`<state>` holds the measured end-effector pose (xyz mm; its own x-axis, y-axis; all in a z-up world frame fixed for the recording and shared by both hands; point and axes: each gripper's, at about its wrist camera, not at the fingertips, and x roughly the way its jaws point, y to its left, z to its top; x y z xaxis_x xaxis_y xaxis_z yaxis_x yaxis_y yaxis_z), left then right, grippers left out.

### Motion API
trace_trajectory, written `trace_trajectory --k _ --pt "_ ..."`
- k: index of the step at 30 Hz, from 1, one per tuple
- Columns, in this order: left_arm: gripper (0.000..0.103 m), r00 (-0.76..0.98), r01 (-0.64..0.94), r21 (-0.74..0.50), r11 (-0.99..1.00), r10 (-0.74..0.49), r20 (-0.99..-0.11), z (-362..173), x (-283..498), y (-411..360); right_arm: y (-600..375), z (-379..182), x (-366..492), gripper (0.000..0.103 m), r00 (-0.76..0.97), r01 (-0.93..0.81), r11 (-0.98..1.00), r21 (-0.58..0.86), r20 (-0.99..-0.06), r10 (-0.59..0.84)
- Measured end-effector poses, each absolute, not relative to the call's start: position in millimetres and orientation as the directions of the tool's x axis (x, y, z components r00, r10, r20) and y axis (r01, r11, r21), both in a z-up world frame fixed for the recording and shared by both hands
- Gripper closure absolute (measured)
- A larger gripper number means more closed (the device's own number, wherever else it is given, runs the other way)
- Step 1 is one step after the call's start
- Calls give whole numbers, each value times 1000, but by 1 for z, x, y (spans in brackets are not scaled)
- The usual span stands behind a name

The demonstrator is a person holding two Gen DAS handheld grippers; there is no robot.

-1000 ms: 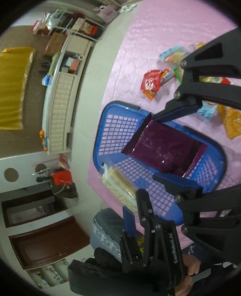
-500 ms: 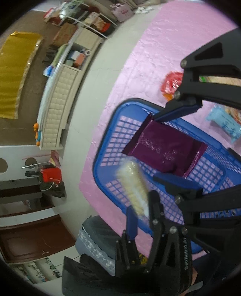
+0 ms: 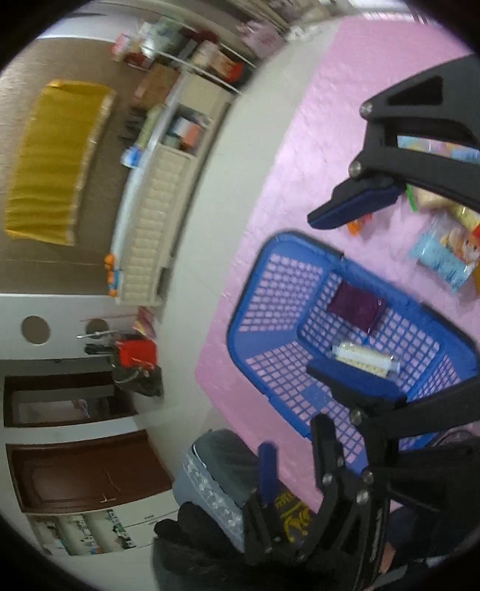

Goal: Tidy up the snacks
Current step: 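Withdraw both tools from the basket back toward the snack pile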

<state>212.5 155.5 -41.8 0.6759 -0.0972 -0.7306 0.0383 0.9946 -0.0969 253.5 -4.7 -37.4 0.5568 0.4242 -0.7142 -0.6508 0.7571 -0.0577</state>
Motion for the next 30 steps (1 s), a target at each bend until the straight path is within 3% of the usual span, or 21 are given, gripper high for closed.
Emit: trace_trajectory --k 3,8,12,14,20,30 --pt "21 721 61 -79 995 -99 -686 -22 188 144 -19 -18 233 27 582 -645 761 -72 -691 428" --pt "21 758 97 -57 994 -111 -643 2 158 121 -47 11 202 27 650 -608 788 -95 -630 426" --pt "21 779 88 22 996 -55 -624 9 143 100 -71 27 175 26 731 -570 813 -122 -526 434" --pt "21 788 98 21 995 -65 -612 11 138 92 -90 33 160 19 752 -570 817 -90 -457 474" --pt "21 758 135 -57 989 -140 -637 12 142 70 -119 29 153 17 736 -517 855 -45 -532 418" --pt "21 728 176 -65 982 -174 -663 7 155 16 -173 18 155 17 720 -458 889 -9 -590 365"
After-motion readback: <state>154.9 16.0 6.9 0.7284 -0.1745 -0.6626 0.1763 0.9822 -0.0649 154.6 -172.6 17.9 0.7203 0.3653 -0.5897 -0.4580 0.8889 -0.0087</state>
